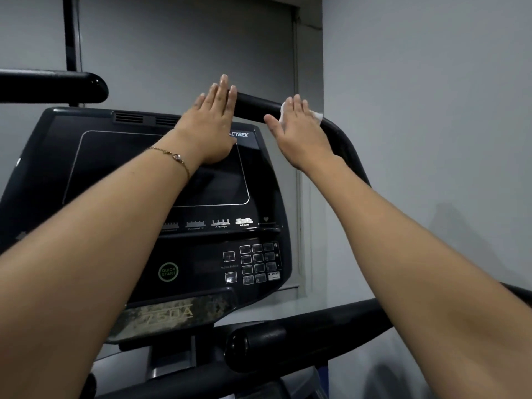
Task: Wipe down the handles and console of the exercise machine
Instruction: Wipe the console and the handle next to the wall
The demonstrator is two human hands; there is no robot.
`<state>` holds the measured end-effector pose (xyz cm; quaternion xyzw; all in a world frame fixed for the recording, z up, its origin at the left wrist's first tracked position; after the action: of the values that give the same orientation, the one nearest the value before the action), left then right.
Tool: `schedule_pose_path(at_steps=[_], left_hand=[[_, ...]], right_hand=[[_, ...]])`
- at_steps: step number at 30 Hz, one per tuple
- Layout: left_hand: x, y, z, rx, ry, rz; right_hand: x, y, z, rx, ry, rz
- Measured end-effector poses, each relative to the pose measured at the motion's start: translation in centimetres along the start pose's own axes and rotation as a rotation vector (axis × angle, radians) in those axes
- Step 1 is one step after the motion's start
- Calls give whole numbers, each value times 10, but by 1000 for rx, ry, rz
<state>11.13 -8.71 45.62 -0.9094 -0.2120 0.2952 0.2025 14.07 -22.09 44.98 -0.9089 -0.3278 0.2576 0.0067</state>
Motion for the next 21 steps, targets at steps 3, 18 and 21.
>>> schedule_pose_path(at_steps=[3, 18, 21], left_hand=[[2, 3, 1, -16, -1, 42], [0, 1, 0, -15, 8, 67], [-14, -3, -6, -16, 81, 97]], right_hand=[[-5, 19, 7, -13, -22, 19], [-39, 36, 27, 1, 177, 281], [-43, 45, 20, 70, 164, 317]])
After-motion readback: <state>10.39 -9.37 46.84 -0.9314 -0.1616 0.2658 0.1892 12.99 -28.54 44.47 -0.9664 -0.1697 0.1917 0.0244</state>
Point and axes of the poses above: each hand's wrist, its own z-axis away from the middle knuckle, its own x-axis out of the palm, y = z × x, the point moved 9 cm from there along -z, towards the middle knuckle, and after that the axes turned 11 degrees about -z, right-handed, at the moved point
